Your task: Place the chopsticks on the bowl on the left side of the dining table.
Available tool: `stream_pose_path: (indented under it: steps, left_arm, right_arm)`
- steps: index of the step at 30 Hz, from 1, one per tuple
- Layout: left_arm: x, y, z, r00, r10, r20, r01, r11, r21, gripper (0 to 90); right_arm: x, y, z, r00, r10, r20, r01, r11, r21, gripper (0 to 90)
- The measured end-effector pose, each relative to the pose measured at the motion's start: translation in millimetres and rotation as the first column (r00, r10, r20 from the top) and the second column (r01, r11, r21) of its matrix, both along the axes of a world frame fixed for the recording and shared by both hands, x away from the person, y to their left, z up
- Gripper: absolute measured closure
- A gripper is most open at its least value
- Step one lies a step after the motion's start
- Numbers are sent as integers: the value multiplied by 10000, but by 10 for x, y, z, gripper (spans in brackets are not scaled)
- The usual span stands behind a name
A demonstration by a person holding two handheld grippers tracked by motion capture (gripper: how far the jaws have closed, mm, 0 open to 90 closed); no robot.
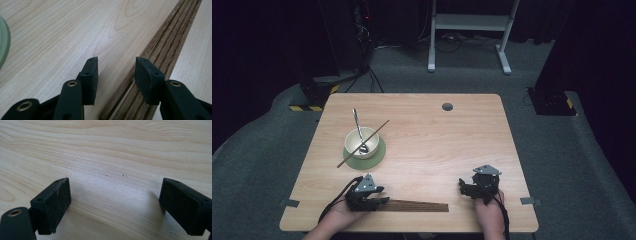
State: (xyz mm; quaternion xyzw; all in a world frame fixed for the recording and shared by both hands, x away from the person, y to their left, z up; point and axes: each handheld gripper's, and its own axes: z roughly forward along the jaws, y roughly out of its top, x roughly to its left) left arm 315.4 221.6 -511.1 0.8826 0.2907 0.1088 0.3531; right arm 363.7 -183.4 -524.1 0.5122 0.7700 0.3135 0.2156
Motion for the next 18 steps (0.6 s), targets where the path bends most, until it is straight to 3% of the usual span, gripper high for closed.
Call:
stream_pose_path:
  steps: [5, 12, 18]
  left_arm:
    - [18, 18, -19, 9998, 198, 55, -198, 9998, 51, 557]
    - [34, -10, -47, 9997, -135, 179, 137, 9998, -139, 638]
    - [27, -28, -50, 9988, -294, 392, 296, 9996, -44, 690]
  right_arm:
    - [0, 0, 0, 10000, 0, 3, 0, 10000, -1, 101]
    - [0, 1, 0, 10000, 2, 5, -2, 10000, -9, 101]
    - [0, 1, 0, 10000, 3, 4, -3, 10000, -8, 101]
